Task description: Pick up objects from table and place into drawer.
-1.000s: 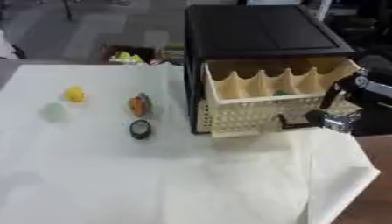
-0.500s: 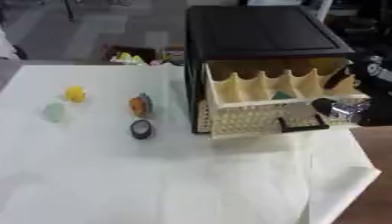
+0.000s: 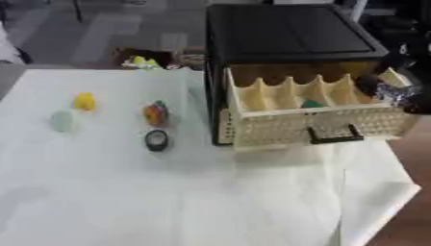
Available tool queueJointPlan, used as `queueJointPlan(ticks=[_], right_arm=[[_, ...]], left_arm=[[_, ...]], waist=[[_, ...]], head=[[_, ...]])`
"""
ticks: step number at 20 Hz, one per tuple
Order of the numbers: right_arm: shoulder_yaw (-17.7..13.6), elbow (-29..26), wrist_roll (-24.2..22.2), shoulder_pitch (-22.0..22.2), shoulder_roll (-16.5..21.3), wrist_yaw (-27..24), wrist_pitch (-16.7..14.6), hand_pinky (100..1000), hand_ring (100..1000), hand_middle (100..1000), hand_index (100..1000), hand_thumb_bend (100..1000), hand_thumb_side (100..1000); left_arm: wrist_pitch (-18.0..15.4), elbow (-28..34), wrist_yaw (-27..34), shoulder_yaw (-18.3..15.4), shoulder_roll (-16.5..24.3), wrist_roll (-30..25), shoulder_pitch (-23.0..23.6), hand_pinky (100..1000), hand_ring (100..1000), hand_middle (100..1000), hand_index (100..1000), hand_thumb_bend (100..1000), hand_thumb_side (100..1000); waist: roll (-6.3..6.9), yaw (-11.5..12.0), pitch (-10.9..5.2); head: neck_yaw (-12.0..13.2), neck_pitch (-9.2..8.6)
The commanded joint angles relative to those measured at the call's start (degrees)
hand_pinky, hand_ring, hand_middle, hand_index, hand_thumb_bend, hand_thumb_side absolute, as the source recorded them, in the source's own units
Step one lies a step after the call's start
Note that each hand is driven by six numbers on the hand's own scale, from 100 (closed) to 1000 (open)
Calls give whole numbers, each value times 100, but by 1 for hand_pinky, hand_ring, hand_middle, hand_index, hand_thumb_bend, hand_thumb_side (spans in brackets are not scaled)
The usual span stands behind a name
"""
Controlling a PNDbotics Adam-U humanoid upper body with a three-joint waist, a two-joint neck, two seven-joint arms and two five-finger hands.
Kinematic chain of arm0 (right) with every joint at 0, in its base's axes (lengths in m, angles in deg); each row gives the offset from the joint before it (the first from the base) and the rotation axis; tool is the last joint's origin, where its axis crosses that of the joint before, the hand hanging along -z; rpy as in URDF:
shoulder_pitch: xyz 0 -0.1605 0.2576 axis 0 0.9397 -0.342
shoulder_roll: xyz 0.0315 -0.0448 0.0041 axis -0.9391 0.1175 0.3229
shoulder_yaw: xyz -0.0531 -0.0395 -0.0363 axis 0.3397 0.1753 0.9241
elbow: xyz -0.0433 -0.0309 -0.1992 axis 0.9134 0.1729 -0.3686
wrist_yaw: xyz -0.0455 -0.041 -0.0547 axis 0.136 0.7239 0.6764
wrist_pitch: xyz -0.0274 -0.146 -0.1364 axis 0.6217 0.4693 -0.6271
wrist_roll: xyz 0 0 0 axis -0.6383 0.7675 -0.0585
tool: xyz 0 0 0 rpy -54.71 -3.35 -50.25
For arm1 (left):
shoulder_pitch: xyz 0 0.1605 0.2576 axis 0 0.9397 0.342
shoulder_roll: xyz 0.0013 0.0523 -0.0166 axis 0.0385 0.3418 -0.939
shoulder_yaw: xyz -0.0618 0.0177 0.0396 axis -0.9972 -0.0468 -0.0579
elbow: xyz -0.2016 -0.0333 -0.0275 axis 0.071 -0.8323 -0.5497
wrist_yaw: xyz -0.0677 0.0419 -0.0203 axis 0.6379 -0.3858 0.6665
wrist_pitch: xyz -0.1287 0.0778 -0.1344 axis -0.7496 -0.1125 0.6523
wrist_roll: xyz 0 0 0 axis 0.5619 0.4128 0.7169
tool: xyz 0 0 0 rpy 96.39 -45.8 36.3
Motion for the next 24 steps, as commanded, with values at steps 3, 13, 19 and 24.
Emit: queueJointPlan(ticks=[3, 13, 19, 24], right_arm=[[-84, -82, 973, -153, 155, -374, 205, 100, 100, 100, 637, 434, 765], [232, -82, 3644, -639, 227, -1322, 274, 100, 100, 100, 635, 434, 765], [477, -82, 4813, -1041, 133, -1352, 229, 100, 100, 100, 644, 439, 758], [635, -82, 5424, -1361, 7, -1114, 198, 100, 100, 100, 662, 449, 744]], left_arm=[[-25, 101, 36, -42, 129, -1, -44, 473, 592, 563, 729, 100, 960], [-40, 101, 93, -8, 126, -18, -61, 473, 592, 563, 730, 100, 956], [-76, 101, 169, 27, 138, -41, -80, 473, 593, 563, 730, 100, 950], [-161, 101, 240, 70, 219, -85, -94, 471, 594, 564, 732, 100, 938]], waist=[[15, 28, -63], [45, 141, -72], [85, 219, -80], [123, 256, -85]], head=[[19, 0], [86, 23], [102, 47], [153, 74]])
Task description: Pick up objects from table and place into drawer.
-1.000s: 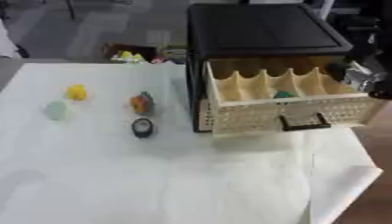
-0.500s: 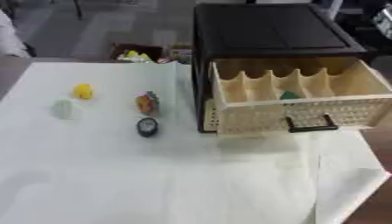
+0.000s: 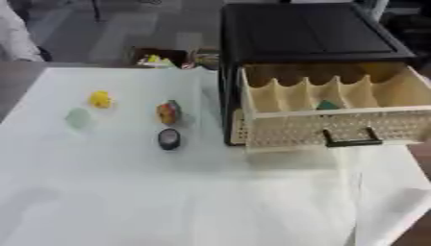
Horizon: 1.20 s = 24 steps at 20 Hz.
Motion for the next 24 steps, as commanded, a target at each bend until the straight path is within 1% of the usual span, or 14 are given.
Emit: queueJointPlan(ticks=[1, 5, 6, 8, 9, 10, 11, 12, 13, 14, 15, 18, 23, 24], right_arm=[[58, -81, 337, -219, 44, 169, -34, 100, 100, 100, 663, 450, 743], [175, -81, 494, -463, -96, 314, -135, 100, 100, 100, 687, 436, 731], [191, -81, 532, -520, -132, 353, -160, 100, 107, 115, 690, 406, 722], [226, -81, 597, -623, -205, 434, -211, 100, 172, 176, 694, 380, 713], [242, -81, 623, -671, -246, 479, -233, 100, 177, 181, 694, 377, 712], [252, -81, 658, -725, -287, 535, -256, 100, 233, 233, 700, 348, 705], [262, -81, 697, -769, -325, 594, -276, 100, 253, 251, 703, 338, 710], [273, -81, 741, -814, -365, 656, -295, 100, 302, 297, 711, 314, 722], [286, -81, 786, -862, -406, 719, -315, 100, 340, 333, 716, 347, 723], [298, -81, 827, -909, -446, 784, -334, 107, 362, 349, 720, 285, 744], [311, -81, 865, -959, -490, 853, -352, 130, 381, 366, 724, 275, 750], [349, -81, 985, -1078, -595, 1044, -428, 248, 476, 455, 751, 233, 789], [392, -81, 1083, -1164, -640, 1283, -523, 301, 532, 523, 759, 241, 837], [399, -81, 1087, -1171, -644, 1307, -537, 308, 550, 579, 764, 250, 844]], left_arm=[[-96, 101, 74, 33, 223, -27, -77, 471, 594, 564, 732, 100, 937], [-362, 101, 162, 83, 488, -57, -70, 468, 595, 567, 734, 100, 904], [-455, 101, 185, 98, 582, -59, -72, 467, 595, 569, 737, 100, 889], [-684, 101, 203, 121, 792, -46, -71, 465, 596, 573, 741, 100, 857], [-817, 101, 194, 132, 894, -31, -63, 464, 596, 573, 741, 100, 854], [-963, 101, 169, 143, 1012, -15, -53, 462, 597, 575, 745, 100, 831], [-1100, 101, 136, 152, 1114, 11, -38, 462, 597, 576, 746, 100, 823], [-1241, 101, 88, 156, 1218, 48, -24, 461, 599, 580, 751, 100, 802], [-1385, 101, 30, 152, 1323, 99, -12, 461, 601, 583, 755, 100, 856], [-1516, 101, -35, 144, 1418, 166, -2, 461, 601, 584, 757, 100, 775], [-1643, 101, -100, 134, 1515, 255, 5, 462, 602, 585, 758, 100, 766], [-1990, 101, -331, 109, 1806, 571, 2, 465, 607, 597, 771, 100, 712], [-2538, 101, -802, 76, 2392, 1133, -37, 470, 615, 618, 794, 100, 650], [-2601, 101, -902, 82, 2491, 1226, -41, 469, 617, 628, 807, 100, 636]], waist=[[13, 11, -86], [47, 25, -97], [57, 29, -100], [74, 34, -104], [81, 34, -103], [93, 36, -101], [103, 38, -98], [114, 41, -94], [123, 44, -87], [133, 47, -79], [143, 51, -69], [171, 66, -35], [204, 79, 26], [208, 79, 35]], head=[[50, 68], [82, 102], [82, 112], [77, 127], [75, 130], [73, 129], [74, 125], [74, 120], [78, 113], [86, 107], [95, 98], [123, 58], [171, 14], [173, 16]])
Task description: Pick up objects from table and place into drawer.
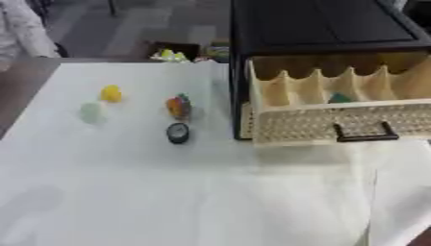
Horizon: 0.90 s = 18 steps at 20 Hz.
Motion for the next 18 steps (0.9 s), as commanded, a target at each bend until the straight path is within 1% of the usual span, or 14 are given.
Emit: queueJointPlan(ticks=[1, 2, 5, 8, 10, 14, 18], right_arm=[[-5, -80, 39, -118, 94, 138, -59, 311, 556, 596, 765, 250, 847], [-1, -80, 43, -129, 91, 154, -77, 318, 562, 613, 766, 241, 851], [7, -80, 97, -166, 84, 194, -147, 330, 566, 611, 767, 215, 874], [24, -80, 149, -182, 101, 222, -195, 331, 567, 609, 768, 220, 895], [35, -80, 158, -192, 120, 239, -213, 325, 564, 605, 768, 230, 906], [47, -80, 137, -203, 150, 261, -223, 316, 558, 599, 767, 238, 919], [39, -80, 144, -211, 164, 272, -242, 310, 553, 597, 767, 243, 930]], left_arm=[[-233, 101, -331, -60, 547, 293, -62, 468, 618, 633, 812, 100, 631], [-263, 101, -447, -53, 652, 362, -70, 468, 621, 642, 821, 100, 615], [-274, 101, -873, 0, 997, 489, -131, 468, 630, 672, 852, 100, 606], [-342, 101, -1242, 106, 1291, 545, -225, 470, 620, 687, 868, 100, 576], [-447, 101, -1483, 197, 1524, 545, -318, 481, 625, 700, 880, 100, 552], [-628, 23, -1983, 323, 1942, 624, -498, 532, 687, 728, 880, 100, 509], [-874, -280, -2572, 422, 2288, 824, -674, 612, 773, 771, 897, 100, 460]], waist=[[10, 9, -50], [15, 9, -42], [28, 8, -14], [31, 2, 12], [31, 0, 31], [38, 3, 56], [39, -1, 76]], head=[[32, -57], [36, -43], [51, -5], [63, -11], [77, -33], [109, -78], [149, -140]])
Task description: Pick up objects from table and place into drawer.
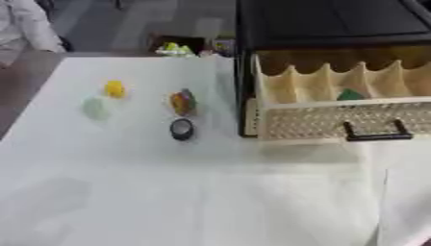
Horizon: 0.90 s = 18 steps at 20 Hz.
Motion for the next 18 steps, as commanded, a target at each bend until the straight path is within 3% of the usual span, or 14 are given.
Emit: queueJointPlan(ticks=[1, 5, 8, 13, 18], right_arm=[[-32, -80, -2, -84, 168, 37, -42, 309, 551, 596, 767, 246, 930], [-30, -80, -18, -92, 165, 33, -54, 306, 547, 594, 766, 247, 928], [-26, -80, -32, -106, 154, 27, -58, 305, 546, 593, 766, 244, 930], [-11, -80, -49, -140, 137, 22, -62, 300, 542, 588, 765, 249, 931], [-20, -80, -43, -147, 122, 10, -65, 294, 539, 583, 762, 253, 919]], left_arm=[[-227, -187, -471, 48, 471, 146, -159, 622, 782, 773, 903, 100, 459], [-468, -332, -1058, 220, 688, 234, -302, 683, 825, 810, 995, 100, 446], [-490, -383, -1520, 338, 801, 271, -409, 708, 839, 820, 995, 100, 444], [-493, -963, -2152, 599, 887, 260, -675, 706, 824, 787, 944, 100, 581], [-493, -1763, -2403, 848, 841, 13, -1033, 691, 802, 754, 928, 100, 703]], waist=[[8, -2, -66], [9, -5, -51], [10, -6, -47], [2, -41, -31], [-2, -90, 5]], head=[[48, -107], [81, -161], [111, -195], [161, -260], [226, -290]])
